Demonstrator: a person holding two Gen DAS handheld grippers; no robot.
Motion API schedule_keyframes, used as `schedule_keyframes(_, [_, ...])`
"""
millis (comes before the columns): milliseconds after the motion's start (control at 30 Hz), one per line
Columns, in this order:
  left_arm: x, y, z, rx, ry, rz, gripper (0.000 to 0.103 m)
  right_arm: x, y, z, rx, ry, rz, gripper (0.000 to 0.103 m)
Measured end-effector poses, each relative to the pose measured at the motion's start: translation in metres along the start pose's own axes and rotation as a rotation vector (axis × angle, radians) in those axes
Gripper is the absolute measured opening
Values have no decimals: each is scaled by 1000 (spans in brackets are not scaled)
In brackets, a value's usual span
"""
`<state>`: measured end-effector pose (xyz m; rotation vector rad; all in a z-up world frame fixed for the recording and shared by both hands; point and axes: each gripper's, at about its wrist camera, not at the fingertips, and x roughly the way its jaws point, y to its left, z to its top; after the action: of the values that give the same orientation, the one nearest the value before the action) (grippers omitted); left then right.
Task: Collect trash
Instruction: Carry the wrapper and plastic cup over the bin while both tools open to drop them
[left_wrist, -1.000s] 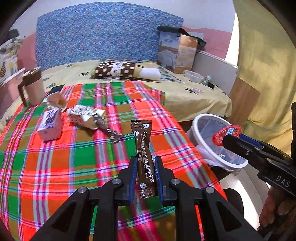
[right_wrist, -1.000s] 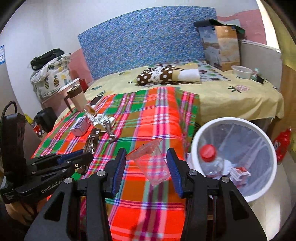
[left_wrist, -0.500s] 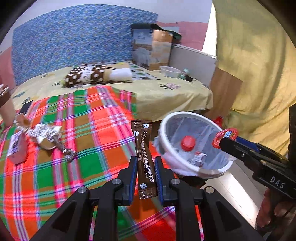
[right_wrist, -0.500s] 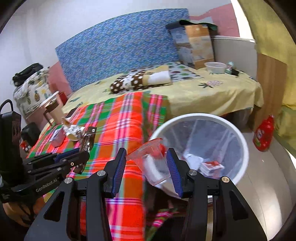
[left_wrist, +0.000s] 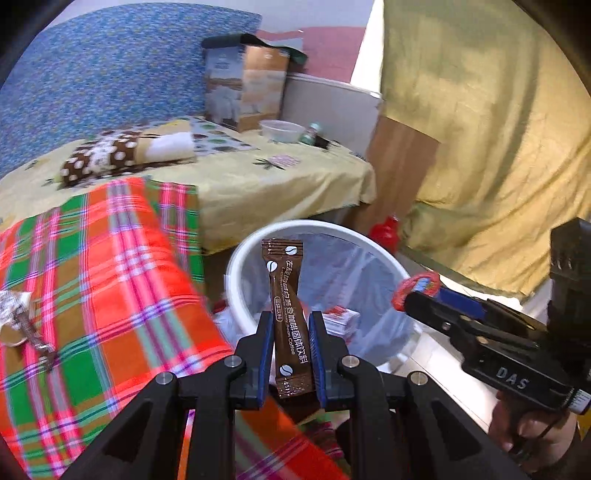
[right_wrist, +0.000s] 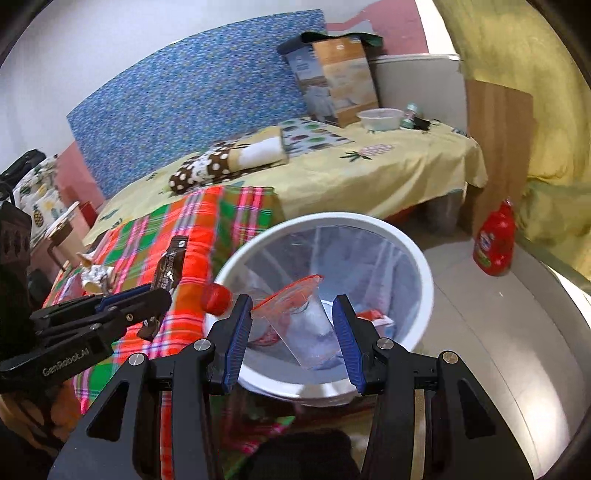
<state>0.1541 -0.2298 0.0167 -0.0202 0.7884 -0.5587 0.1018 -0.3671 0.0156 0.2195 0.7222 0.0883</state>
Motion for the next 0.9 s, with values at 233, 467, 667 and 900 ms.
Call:
schedule_keyframes(233, [29,-20,-1,40,43,-69,19,7,-17,-3,32,23,-28,47])
schedule_keyframes(467, [54,-29,7,52,71,-108,19,21,-27,-4,37,56,-38,47])
schedule_keyframes(667, [72,-29,8,52,104,-102,19,29,-32,-5,31,81,-40,47])
schedule_keyframes(900, [77,-29,10,54,104,-85,28,28,-39,-5,31,88,-37,48])
